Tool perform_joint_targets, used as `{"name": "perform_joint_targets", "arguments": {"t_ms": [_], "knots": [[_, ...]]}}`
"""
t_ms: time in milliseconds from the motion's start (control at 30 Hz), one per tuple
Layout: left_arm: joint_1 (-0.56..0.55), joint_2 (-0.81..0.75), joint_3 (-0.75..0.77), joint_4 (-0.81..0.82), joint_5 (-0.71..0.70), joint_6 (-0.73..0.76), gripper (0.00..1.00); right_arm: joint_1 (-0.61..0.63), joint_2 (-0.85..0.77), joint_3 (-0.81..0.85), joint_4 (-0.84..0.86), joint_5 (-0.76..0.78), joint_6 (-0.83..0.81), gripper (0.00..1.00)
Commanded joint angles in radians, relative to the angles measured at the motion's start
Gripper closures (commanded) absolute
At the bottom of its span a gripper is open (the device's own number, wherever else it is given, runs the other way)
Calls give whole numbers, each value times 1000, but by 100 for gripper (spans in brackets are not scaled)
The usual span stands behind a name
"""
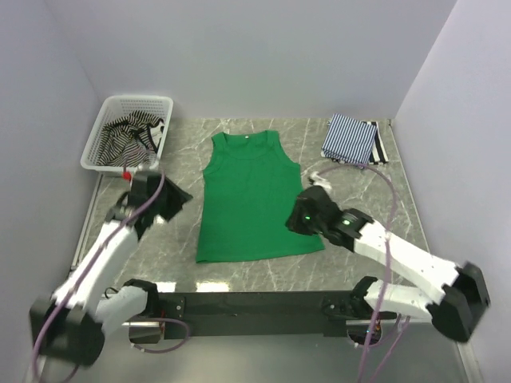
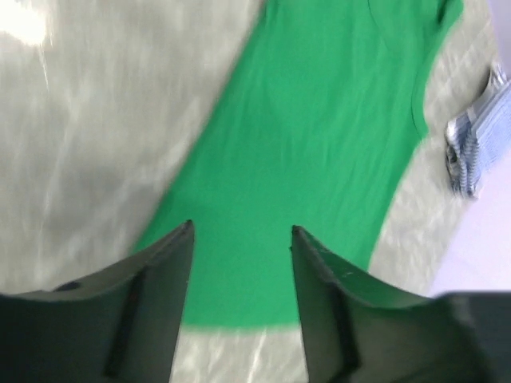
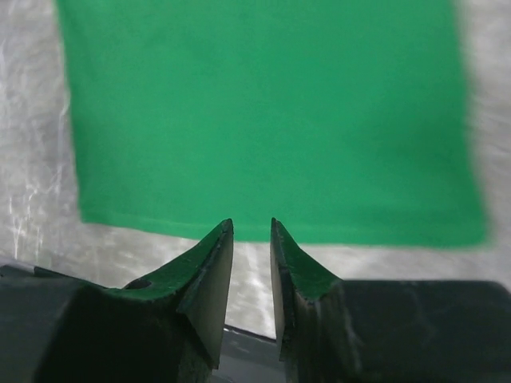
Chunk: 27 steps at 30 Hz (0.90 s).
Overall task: Fold and stack the tank tops
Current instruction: Flatten the tank top out
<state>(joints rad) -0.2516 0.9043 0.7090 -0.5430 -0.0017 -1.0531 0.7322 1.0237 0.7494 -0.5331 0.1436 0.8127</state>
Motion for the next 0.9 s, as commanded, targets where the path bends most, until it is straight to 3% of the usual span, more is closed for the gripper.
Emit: {"name": "perform_joint_targets", "arguments": {"t_ms": [0,200,467,867], "knots": [[84,251,172,217,62,190,45,134,157,144,93,114,16,68],[89,675,531,227,137,393,48,297,501,447,140,142,-30,71],[89,1033,869,-18,249,634,46,475,866,804,104,116,-64,71],[89,1114,854,3,287,676,43,578,1064,909,64,132,-49,69]]}}
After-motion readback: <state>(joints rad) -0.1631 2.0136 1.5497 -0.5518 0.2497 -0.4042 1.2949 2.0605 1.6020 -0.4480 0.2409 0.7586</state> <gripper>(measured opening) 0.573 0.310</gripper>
